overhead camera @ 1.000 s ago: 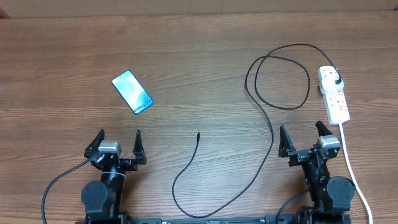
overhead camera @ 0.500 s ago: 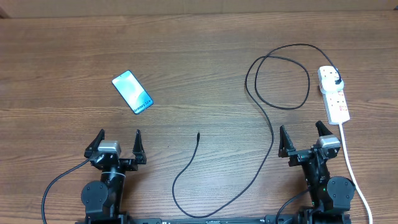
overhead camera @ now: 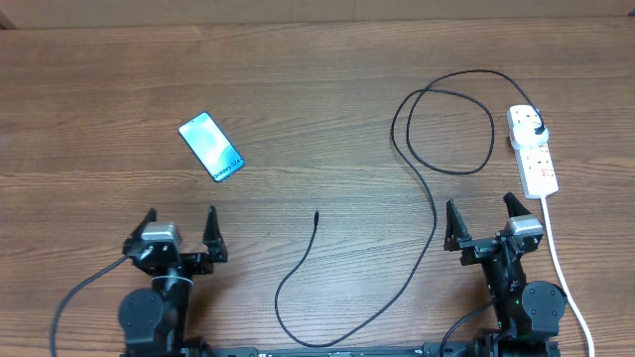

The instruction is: Plug charger to phone and switch on socket

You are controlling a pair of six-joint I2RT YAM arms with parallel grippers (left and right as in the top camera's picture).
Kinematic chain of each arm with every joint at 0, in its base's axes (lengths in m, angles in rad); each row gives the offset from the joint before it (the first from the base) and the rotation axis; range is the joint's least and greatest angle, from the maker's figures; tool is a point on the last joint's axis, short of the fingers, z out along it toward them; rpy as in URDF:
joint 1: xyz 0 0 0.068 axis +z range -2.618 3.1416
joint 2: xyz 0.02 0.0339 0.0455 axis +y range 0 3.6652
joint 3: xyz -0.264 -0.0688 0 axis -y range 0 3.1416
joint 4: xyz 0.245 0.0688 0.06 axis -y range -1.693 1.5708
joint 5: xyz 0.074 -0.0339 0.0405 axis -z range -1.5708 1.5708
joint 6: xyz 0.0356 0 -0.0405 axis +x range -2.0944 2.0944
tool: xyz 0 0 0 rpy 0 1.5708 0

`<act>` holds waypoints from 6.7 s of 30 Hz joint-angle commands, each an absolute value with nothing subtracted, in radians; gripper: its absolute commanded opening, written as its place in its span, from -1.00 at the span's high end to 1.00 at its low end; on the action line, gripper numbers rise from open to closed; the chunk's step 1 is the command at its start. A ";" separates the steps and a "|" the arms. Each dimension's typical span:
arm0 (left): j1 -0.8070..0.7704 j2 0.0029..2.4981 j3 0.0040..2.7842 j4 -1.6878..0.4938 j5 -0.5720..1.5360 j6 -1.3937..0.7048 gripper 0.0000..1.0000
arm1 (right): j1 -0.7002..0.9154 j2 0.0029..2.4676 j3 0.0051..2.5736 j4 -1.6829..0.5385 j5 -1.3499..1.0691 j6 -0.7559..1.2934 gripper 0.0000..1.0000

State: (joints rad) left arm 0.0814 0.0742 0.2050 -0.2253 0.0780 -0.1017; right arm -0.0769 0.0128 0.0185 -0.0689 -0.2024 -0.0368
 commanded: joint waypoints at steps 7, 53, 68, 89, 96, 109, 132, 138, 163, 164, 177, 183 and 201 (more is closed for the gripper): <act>0.091 0.415 0.536 -0.259 0.049 -0.147 -1.00 | -0.072 0.003 0.008 -0.065 -0.195 -0.033 -1.00; 0.091 2.023 1.994 -1.385 0.059 -0.480 -1.00 | -0.072 0.003 0.008 -0.065 -0.195 -0.033 -1.00; 0.090 2.207 2.023 -1.425 0.059 -0.476 -1.00 | -0.072 0.003 0.008 -0.065 -0.195 -0.033 -1.00; 0.037 2.218 2.022 -1.364 0.034 -0.636 -1.00 | -0.072 0.003 0.008 -0.065 -0.195 -0.033 -1.00; 0.001 2.256 2.022 -1.327 0.033 -0.636 -1.00 | -0.072 0.003 0.008 -0.065 -0.195 -0.033 -1.00; -0.002 2.367 2.022 -1.324 0.045 -0.651 -1.00 | -0.072 0.003 0.008 -0.065 -0.195 -0.033 -1.00; 0.001 2.367 2.022 -1.324 -0.001 -0.681 -1.00 | -0.072 0.003 0.008 -0.065 -0.195 -0.033 -1.00; 0.001 2.368 2.022 -1.320 -0.011 -0.681 -1.00 | -0.072 0.003 0.008 -0.065 -0.195 -0.033 -1.00; 0.001 2.368 2.016 -1.275 -0.036 -0.681 -1.00 | -0.072 0.003 0.008 -0.065 -0.195 -0.033 -1.00; 0.001 2.368 2.014 -1.275 -0.037 -0.681 -1.00 | -0.072 0.003 0.008 -0.065 -0.195 -0.033 -1.00; 0.001 2.368 1.946 -1.234 -0.034 -0.681 -1.00 | -0.072 0.003 0.008 -0.065 -0.195 -0.033 -1.00; 0.001 2.368 1.943 -1.230 -0.033 -0.681 -1.00 | -0.072 0.003 0.008 -0.065 -0.195 -0.033 -1.00; -0.001 2.368 1.859 -1.188 -0.031 -0.689 -1.00 | -0.072 0.003 0.008 -0.065 -0.195 -0.033 -1.00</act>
State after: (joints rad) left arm -0.0006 2.3489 1.8961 -1.1816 -0.0132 -0.6746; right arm -0.0769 0.0128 0.0185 -0.0708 -0.2020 -0.0368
